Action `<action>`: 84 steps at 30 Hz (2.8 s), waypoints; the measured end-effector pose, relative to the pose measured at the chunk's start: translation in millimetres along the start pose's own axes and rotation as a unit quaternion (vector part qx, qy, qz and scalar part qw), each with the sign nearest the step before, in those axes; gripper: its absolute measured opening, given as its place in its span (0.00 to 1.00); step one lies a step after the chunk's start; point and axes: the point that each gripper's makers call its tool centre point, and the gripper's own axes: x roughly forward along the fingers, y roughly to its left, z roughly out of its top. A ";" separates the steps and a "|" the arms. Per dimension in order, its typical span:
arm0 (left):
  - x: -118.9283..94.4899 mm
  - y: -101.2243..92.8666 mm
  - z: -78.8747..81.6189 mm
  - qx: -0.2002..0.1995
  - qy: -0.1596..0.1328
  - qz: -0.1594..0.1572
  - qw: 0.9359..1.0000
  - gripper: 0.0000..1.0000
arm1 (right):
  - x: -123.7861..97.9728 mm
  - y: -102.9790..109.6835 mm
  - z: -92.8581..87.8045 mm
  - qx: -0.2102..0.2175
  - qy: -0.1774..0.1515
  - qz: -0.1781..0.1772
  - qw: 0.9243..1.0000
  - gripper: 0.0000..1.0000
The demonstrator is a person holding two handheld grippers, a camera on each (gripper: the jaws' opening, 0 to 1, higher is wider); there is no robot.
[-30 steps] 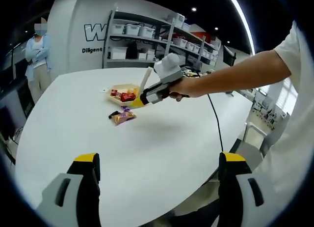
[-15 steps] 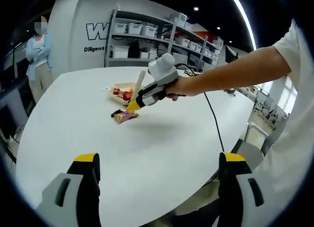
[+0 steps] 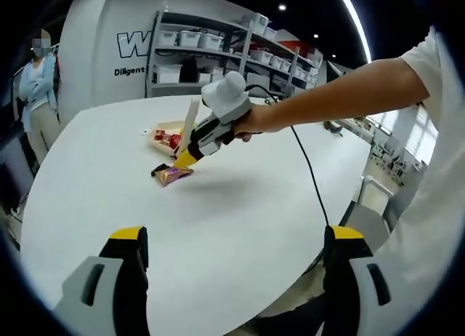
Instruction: Place the target food into the container with the food tongs after gripping and lifting it, then release it inside without dropping or visibly crushing the food.
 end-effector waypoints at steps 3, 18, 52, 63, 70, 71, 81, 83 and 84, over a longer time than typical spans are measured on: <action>4.2 -2.3 1.3 0.002 0.003 -0.004 1.000 0.99 | 0.6 2.6 0.1 -0.008 -0.002 0.007 1.000 0.19; 18.0 -10.7 3.8 0.009 0.014 -0.015 1.000 0.99 | 4.7 4.0 -3.1 -0.039 0.007 0.029 0.999 0.20; 23.6 -0.5 3.0 0.004 0.027 -0.016 1.000 0.99 | 27.5 -2.9 -21.2 -0.081 0.046 0.040 0.995 0.15; 24.8 3.7 5.8 0.003 0.025 -0.013 1.000 0.99 | 19.7 -1.8 -21.4 -0.008 0.042 0.042 0.998 0.09; 28.2 0.2 6.8 0.005 0.024 -0.020 1.000 0.99 | 2.4 -20.1 -7.5 0.032 -0.001 0.032 0.999 0.09; 28.5 -0.1 7.5 0.005 0.023 -0.020 1.000 0.99 | -1.8 -26.2 -3.2 0.044 -0.015 0.024 0.999 0.09; 30.8 -3.8 9.6 0.009 0.019 -0.026 0.999 0.99 | -52.1 -70.9 2.3 0.056 -0.038 -0.045 0.997 0.11; 31.1 -4.6 9.7 0.008 0.018 -0.028 0.999 0.99 | -59.5 -82.2 -3.7 0.059 -0.027 -0.062 0.996 0.11; 31.2 -5.2 9.5 0.008 0.019 -0.028 0.999 0.99 | -61.9 -86.9 -7.3 0.063 -0.023 -0.067 0.996 0.11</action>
